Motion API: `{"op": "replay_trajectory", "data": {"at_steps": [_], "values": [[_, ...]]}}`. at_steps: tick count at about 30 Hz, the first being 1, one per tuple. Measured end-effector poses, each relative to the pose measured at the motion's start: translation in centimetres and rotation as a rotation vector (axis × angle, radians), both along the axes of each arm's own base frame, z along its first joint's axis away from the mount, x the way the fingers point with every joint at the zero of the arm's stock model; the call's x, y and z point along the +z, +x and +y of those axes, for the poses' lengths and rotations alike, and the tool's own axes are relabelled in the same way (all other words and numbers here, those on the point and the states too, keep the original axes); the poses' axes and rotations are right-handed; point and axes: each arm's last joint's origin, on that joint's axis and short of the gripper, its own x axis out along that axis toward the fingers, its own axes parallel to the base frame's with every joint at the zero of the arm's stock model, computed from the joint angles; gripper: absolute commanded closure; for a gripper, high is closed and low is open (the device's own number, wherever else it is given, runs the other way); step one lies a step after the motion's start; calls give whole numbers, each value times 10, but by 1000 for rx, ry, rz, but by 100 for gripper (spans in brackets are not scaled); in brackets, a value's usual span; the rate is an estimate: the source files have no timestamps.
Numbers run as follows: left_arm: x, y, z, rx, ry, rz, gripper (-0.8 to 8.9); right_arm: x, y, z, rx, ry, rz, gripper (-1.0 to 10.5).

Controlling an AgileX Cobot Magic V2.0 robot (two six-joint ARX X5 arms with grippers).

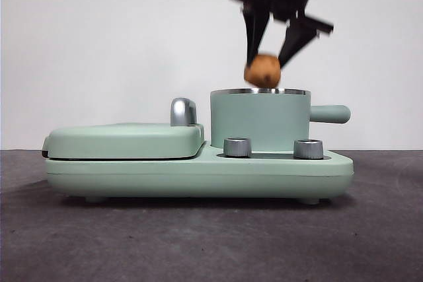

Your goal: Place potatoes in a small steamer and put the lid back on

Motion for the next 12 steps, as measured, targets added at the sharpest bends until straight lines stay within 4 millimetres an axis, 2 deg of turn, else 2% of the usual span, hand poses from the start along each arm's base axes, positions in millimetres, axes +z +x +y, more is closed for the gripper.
{"op": "replay_trajectory", "data": {"at_steps": [6,12], "values": [[-3,7,-4,1,8,18,805,-33,19,-4,0,-24,86,779],[-7,12,-7,-4,12,34,805,-39,21,-2,14,-28,99,764]]}}
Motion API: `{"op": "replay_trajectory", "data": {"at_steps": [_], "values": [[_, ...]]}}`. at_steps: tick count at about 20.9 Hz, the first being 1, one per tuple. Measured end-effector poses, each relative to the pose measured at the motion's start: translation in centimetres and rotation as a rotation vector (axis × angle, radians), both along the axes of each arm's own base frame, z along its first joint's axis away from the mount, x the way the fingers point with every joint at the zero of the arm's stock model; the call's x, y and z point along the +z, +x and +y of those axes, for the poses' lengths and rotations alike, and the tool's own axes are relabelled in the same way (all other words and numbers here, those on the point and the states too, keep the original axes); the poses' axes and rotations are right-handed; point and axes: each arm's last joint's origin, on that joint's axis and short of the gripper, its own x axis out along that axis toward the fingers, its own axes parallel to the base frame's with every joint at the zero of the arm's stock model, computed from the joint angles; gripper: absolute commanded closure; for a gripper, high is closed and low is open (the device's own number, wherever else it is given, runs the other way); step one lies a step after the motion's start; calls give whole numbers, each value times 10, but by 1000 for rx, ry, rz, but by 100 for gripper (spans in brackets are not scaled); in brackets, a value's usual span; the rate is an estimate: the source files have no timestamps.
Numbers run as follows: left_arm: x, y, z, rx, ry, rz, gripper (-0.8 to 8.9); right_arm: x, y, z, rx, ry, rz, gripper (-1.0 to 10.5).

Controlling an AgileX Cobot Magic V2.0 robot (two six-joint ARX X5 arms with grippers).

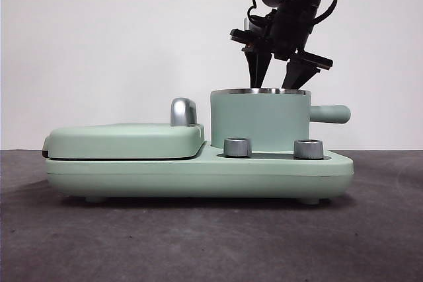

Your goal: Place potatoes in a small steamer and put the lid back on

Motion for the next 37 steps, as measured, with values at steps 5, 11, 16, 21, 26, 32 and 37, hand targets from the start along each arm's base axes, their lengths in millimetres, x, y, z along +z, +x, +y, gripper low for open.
{"op": "replay_trajectory", "data": {"at_steps": [5,11,16,21,26,32,37], "values": [[-15,7,-9,-43,4,71,805,-3,1,1,6,-4,6,566],[-46,18,-28,-131,-7,158,805,-2,1,2,6,-1,-2,552],[-84,28,-37,-144,-39,103,805,18,-1,0,10,9,-34,553],[-138,63,-60,-144,-37,106,805,78,-37,-17,5,-57,-117,554],[-156,103,-85,-149,-78,32,805,122,-71,-32,0,-35,-237,555],[-192,137,-119,-175,-40,98,805,131,-138,-60,-12,-74,-239,555],[-176,140,-143,-225,-65,52,805,113,-224,-89,12,-60,-249,555]]}}
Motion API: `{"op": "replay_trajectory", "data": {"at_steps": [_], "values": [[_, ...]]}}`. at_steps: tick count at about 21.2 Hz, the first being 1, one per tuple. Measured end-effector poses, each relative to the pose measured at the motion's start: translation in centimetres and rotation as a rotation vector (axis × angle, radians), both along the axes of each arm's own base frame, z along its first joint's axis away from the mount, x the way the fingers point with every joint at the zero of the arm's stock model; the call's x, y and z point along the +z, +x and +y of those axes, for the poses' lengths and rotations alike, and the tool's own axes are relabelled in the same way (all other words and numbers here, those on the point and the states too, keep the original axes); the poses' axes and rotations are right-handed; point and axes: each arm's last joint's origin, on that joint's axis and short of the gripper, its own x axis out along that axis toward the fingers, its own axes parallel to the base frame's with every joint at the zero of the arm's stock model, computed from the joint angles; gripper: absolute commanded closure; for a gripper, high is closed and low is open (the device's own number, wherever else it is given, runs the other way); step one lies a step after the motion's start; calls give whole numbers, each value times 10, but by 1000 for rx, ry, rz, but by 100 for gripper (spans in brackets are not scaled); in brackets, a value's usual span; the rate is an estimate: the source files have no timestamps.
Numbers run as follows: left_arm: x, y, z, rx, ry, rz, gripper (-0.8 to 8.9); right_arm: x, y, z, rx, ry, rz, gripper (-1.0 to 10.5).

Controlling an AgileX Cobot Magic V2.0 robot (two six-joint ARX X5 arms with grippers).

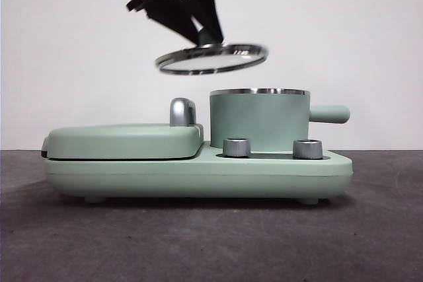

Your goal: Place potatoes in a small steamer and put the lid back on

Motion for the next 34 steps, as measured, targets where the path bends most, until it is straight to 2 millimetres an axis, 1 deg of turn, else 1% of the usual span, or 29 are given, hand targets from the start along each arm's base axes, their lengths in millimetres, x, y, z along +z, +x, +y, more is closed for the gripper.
{"op": "replay_trajectory", "data": {"at_steps": [1,2,3,5,7,9,11,15,19,24,26,30,34], "values": [[5,1,-4,-7,-9,-12,805,-5,-18,-5,18,39,-44,555],[7,2,-8,-13,-14,-18,805,-11,-32,-9,28,70,-84,555],[9,6,-13,-17,-18,-23,805,-20,-48,-14,37,100,-104,555],[8,14,-22,-24,-10,-12,805,-43,-74,-20,71,171,-91,555],[3,24,-34,-32,15,18,805,-61,-92,-22,99,239,-100,555],[-2,36,-48,-42,37,38,805,-74,-104,-25,108,290,-126,555],[-2,48,-58,-33,63,27,805,-82,-111,-28,99,328,-147,555],[4,61,-70,-28,73,1,805,-82,-114,-29,81,361,-161,555],[0,64,-72,-35,81,-2,805,-79,-112,-28,84,386,-200,555],[-3,63,-74,-46,97,4,805,-78,-111,-28,85,389,-206,555],[-7,63,-77,-56,107,7,805,-78,-111,-28,83,390,-205,555],[-21,67,-83,-69,132,25,805,-78,-111,-28,74,397,-199,555],[-23,69,-84,-70,130,17,805,-78,-111,-28,69,402,-195,555]]}}
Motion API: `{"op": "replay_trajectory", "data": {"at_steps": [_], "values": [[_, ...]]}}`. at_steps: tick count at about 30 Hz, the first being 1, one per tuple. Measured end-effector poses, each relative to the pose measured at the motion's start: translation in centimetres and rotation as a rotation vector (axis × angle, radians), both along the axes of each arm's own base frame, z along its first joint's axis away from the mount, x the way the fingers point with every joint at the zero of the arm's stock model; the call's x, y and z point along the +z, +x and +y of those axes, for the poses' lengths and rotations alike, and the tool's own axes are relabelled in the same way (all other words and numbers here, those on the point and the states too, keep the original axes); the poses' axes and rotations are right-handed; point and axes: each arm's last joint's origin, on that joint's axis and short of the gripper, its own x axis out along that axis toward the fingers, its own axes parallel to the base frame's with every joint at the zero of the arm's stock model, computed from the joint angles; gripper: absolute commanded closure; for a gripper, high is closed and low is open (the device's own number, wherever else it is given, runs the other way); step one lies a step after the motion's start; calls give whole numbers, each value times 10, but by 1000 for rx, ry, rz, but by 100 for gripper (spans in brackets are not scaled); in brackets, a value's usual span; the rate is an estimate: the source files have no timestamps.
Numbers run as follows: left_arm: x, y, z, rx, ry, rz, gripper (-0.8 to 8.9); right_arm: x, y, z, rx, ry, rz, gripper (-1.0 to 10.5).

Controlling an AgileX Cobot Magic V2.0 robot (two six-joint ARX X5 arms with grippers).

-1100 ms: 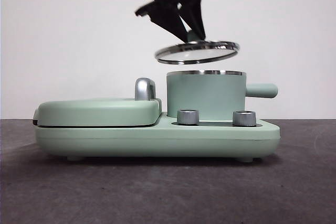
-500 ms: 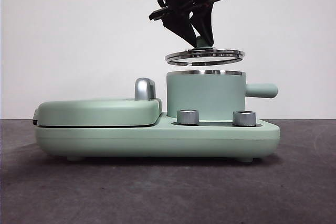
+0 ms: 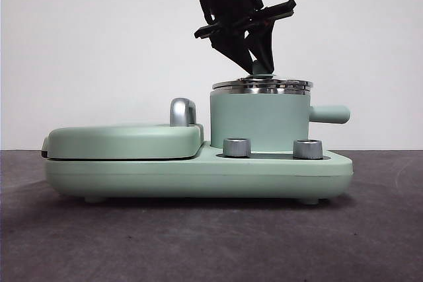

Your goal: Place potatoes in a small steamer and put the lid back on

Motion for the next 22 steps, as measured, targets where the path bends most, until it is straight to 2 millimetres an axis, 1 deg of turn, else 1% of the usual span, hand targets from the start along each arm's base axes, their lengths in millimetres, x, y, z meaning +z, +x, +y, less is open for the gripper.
{"op": "replay_trajectory", "data": {"at_steps": [18,22], "values": [[1,0,1,-13,21,-12,805,0,0,0,-2,2,2,555],[-2,3,2,-2,41,-14,805,0,0,0,-2,2,2,555]]}}
